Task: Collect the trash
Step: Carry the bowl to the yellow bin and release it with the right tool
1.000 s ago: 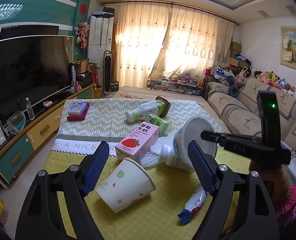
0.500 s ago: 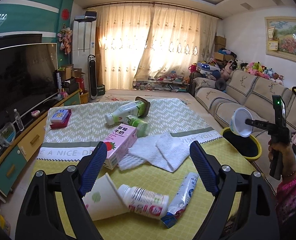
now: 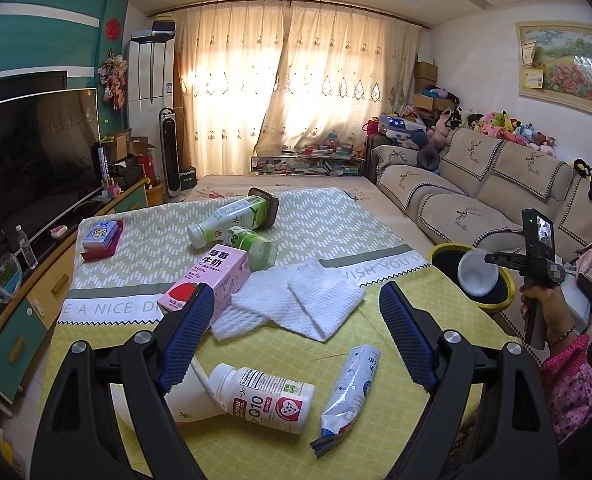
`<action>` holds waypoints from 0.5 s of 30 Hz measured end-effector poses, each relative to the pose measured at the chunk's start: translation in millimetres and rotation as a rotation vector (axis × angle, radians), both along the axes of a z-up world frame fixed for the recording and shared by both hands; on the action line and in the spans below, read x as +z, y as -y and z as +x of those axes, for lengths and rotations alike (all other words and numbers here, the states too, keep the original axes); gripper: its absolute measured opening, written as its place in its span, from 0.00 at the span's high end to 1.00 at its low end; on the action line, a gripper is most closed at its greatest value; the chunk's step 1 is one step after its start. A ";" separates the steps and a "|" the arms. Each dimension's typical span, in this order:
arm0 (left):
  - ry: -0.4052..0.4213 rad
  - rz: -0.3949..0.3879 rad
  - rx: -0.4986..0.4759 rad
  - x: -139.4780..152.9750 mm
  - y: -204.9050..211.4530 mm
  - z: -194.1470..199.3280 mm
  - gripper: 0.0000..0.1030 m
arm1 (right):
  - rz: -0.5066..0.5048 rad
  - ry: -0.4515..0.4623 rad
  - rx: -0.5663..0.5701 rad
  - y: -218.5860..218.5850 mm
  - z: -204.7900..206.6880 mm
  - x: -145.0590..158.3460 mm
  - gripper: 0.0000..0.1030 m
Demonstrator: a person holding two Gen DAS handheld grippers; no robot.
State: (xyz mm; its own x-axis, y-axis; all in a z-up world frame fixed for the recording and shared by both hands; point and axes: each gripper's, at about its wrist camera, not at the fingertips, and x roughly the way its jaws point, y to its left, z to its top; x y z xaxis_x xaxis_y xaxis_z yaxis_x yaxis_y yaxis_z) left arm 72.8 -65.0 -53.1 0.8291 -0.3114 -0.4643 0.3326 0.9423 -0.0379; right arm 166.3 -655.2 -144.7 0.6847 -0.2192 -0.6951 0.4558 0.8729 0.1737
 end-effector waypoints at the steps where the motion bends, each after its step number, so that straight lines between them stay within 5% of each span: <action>1: 0.000 0.000 0.001 -0.3 -0.6 0.9 0.19 | -0.008 0.002 -0.005 0.2 0.9 -0.1 0.64; 15: -0.059 0.042 0.026 -20.2 -11.3 -4.4 0.19 | -0.016 0.058 0.083 -33.6 -10.3 26.8 0.57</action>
State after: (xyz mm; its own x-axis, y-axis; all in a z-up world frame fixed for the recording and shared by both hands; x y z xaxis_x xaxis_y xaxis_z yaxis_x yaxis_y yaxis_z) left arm 68.4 -53.7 -73.3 0.8074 -0.2696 -0.5249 0.3067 0.9517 -0.0172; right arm 155.9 -621.7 -117.9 0.7397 -0.1712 -0.6509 0.3717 0.9101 0.1830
